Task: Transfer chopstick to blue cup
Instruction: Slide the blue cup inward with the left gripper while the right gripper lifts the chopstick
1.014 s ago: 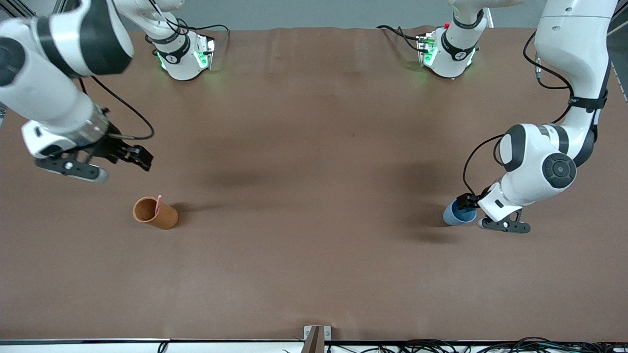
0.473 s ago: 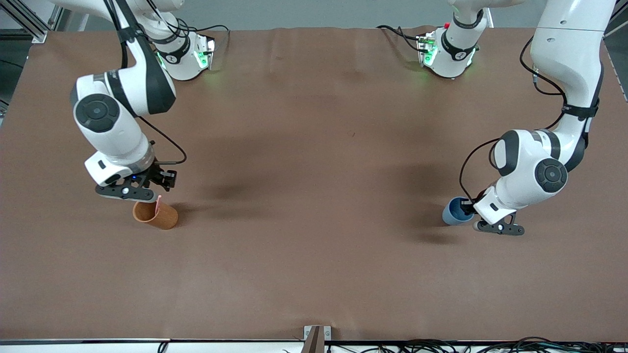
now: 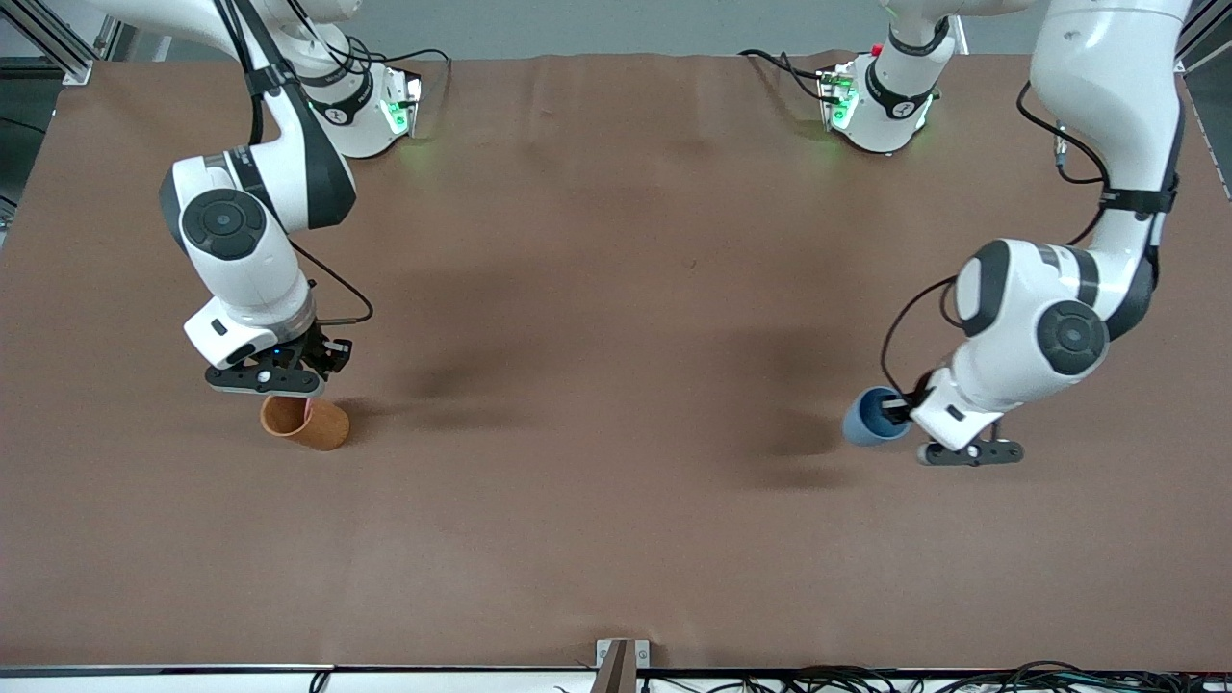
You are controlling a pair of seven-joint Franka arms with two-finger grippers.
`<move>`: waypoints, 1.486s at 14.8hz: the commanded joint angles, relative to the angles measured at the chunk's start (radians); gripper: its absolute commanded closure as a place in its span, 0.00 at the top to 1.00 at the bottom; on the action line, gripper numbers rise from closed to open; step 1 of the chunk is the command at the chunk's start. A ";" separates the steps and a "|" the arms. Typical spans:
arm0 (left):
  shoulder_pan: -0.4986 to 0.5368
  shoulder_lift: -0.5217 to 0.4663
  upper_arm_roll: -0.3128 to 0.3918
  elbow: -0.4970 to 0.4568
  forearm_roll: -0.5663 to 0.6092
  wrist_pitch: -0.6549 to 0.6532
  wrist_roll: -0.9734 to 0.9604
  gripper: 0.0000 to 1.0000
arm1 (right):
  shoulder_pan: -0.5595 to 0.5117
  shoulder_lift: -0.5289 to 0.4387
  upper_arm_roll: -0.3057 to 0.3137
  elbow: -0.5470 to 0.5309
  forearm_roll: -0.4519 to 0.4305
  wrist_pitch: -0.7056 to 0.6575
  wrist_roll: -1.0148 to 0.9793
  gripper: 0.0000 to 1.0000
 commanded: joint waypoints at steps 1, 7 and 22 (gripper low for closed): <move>-0.026 0.006 -0.123 0.040 0.047 -0.029 -0.299 0.00 | -0.004 0.012 0.009 -0.009 -0.030 0.022 0.020 0.34; -0.233 0.154 -0.259 0.186 0.219 -0.031 -0.830 0.00 | -0.010 0.027 0.009 -0.005 -0.068 0.060 0.019 0.29; -0.313 0.316 -0.262 0.232 0.372 0.054 -0.972 0.02 | -0.019 0.027 0.009 0.011 -0.128 0.051 0.019 0.05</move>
